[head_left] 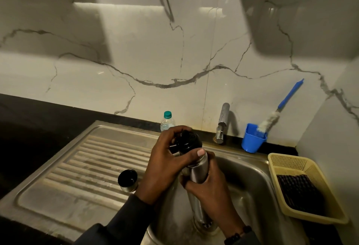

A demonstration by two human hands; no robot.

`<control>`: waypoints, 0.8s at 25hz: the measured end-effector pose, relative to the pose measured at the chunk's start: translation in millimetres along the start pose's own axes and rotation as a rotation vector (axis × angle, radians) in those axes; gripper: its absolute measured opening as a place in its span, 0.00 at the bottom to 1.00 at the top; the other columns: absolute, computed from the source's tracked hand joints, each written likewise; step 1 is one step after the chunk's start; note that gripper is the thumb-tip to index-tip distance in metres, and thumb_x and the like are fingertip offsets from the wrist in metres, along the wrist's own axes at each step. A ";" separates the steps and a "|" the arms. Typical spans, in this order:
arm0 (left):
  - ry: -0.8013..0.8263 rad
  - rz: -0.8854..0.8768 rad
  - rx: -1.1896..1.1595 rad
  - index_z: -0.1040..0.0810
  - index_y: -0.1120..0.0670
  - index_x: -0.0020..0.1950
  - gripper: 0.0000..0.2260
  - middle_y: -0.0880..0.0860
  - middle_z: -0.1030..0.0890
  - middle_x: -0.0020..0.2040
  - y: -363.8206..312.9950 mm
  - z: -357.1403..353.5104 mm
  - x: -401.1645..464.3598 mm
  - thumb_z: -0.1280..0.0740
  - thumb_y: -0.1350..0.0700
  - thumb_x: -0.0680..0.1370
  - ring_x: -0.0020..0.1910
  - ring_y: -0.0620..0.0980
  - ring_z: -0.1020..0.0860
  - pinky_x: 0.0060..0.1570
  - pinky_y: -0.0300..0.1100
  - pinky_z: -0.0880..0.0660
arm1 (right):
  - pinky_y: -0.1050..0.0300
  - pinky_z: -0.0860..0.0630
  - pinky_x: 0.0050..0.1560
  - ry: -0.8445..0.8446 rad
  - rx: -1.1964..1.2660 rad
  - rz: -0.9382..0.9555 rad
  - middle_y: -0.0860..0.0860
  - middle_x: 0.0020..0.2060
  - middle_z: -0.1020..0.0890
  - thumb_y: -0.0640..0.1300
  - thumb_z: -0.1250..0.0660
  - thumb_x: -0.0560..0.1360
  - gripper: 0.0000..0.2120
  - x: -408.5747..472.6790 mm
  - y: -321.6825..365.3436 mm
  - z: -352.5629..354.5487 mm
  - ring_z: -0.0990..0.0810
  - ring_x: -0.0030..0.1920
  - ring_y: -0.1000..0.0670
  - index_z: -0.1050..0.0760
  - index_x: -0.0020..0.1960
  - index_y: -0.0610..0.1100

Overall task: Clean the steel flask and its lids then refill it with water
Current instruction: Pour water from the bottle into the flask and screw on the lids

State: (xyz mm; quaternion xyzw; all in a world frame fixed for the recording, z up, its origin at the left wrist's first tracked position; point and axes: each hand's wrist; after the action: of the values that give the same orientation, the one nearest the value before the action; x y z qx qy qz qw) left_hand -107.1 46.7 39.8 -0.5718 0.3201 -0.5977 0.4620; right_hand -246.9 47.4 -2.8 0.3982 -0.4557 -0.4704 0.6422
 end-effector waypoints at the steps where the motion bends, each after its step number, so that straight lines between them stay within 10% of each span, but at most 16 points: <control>1: 0.023 -0.003 -0.027 0.24 0.48 0.65 0.26 0.49 0.20 0.62 -0.2 -0.9 1.0 0.23 0.48 0.69 0.63 0.50 0.22 0.63 0.49 0.23 | 0.67 0.23 0.45 0.005 0.007 -0.004 0.58 0.50 0.19 0.44 0.21 0.63 0.31 0.5 0.0 1.4 0.20 0.50 0.60 0.31 0.59 0.60; 20: 0.124 -0.025 -0.161 0.26 0.51 0.64 0.21 0.49 0.19 0.60 -12.2 -35.6 22.0 0.27 0.51 0.73 0.61 0.48 0.20 0.60 0.42 0.23 | 0.65 0.22 0.45 -0.062 0.032 0.017 0.62 0.49 0.20 0.40 0.22 0.63 0.31 14.6 4.0 33.4 0.19 0.50 0.58 0.32 0.56 0.63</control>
State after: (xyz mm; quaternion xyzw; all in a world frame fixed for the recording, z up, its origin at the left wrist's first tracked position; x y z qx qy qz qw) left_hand -142.5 25.8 54.4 -0.5727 0.3879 -0.6100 0.3865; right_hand -276.0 31.4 13.0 0.3898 -0.4862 -0.4697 0.6254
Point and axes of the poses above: each hand's wrist, its own x-axis towards the middle knuckle, its own z-axis out of the back of the hand, y = z × x
